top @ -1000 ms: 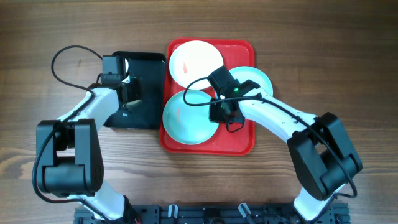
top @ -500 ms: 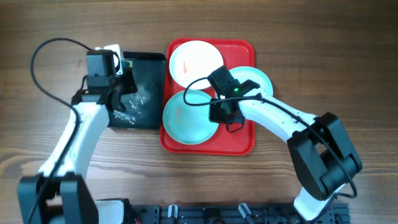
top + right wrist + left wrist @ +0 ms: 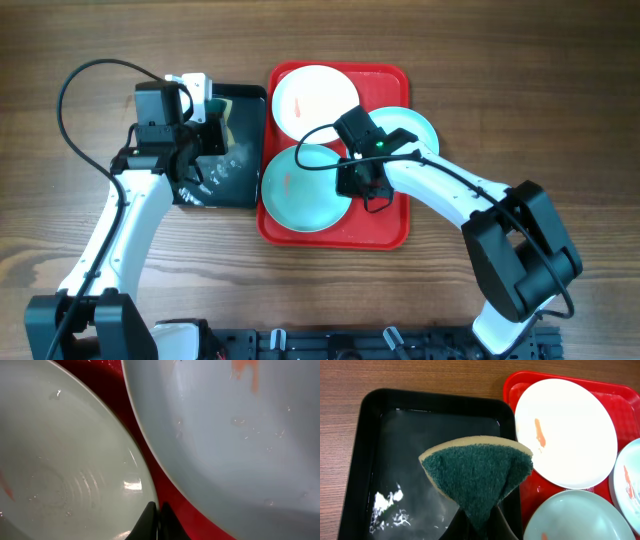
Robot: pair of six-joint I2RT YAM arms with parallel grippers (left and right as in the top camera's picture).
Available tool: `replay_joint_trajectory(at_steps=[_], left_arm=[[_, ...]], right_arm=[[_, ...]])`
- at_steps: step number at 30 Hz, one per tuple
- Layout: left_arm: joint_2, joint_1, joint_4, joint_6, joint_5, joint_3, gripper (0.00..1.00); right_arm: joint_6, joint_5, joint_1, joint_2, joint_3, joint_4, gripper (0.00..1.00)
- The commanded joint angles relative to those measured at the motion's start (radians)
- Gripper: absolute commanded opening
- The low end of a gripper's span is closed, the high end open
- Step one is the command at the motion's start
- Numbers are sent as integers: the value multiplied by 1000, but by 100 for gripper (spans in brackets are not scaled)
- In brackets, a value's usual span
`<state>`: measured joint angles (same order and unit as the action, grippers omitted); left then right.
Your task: Clean dirty plates on tray and stack at the side
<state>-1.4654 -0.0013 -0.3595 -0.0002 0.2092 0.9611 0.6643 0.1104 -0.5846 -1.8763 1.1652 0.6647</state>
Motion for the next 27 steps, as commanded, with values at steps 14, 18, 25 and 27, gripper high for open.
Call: replay_joint_trajectory(at_steps=[14, 18, 25, 27], left_arm=[[16, 3, 0, -34, 26, 3, 4], [12, 3, -6, -34, 26, 3, 4], [-10, 3, -23, -35, 26, 3, 4], [-17, 3, -27, -35, 27, 3, 5]], right_arm=[[-18, -36, -3, -17, -12, 1, 4], [-17, -36, -3, -17, -12, -1, 4], [-17, -36, -3, -17, -12, -2, 4], [-17, -36, -3, -17, -12, -2, 4]])
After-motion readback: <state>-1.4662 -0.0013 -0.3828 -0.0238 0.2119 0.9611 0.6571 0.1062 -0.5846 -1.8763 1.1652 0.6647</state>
